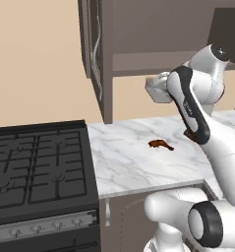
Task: Retrieve the tupperware from the cabinet, then place the raw meat into the tupperware to avoid contamination.
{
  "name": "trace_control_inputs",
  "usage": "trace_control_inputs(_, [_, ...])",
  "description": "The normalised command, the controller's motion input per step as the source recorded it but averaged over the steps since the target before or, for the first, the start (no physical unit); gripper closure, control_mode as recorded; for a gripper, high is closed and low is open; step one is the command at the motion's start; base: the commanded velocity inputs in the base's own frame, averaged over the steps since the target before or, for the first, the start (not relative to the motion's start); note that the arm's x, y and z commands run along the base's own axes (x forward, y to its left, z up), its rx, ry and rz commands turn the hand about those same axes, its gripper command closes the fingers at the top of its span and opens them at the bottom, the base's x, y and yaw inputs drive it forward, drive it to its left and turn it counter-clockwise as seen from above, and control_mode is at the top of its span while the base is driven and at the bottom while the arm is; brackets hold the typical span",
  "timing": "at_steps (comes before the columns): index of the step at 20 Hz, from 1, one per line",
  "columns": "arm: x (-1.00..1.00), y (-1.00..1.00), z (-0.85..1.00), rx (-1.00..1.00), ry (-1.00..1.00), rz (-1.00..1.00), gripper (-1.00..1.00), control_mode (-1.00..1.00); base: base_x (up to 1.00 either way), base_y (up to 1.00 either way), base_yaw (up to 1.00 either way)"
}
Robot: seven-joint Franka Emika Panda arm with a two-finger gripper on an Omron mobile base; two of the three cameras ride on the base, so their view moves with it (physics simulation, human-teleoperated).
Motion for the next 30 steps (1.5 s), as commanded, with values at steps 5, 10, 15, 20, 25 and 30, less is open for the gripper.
trace_control_inputs(5, [-0.72, -0.04, -0.93, -0.08, 0.13, 0.11, 1.00, -1.00, 0.00, 0.00, 0.00])
trace_control_inputs(10, [-0.06, 0.00, -0.96, -0.14, 0.20, 0.09, 1.00, -1.00, 0.00, 0.00, 0.00])
trace_control_inputs(15, [0.43, 0.00, -0.78, -0.10, 0.23, 0.05, 1.00, -1.00, 0.00, 0.00, 0.00])
trace_control_inputs(20, [0.75, 0.00, -0.54, -0.04, 0.16, 0.02, 1.00, -1.00, 0.00, 0.00, 0.00])
trace_control_inputs(25, [0.78, 0.00, -0.47, 0.00, 0.12, 0.03, 1.00, -1.00, 0.00, 0.00, 0.00])
trace_control_inputs(30, [0.33, 0.00, -0.31, 0.00, 0.07, 0.07, 1.00, -1.00, 0.00, 0.00, 0.00])
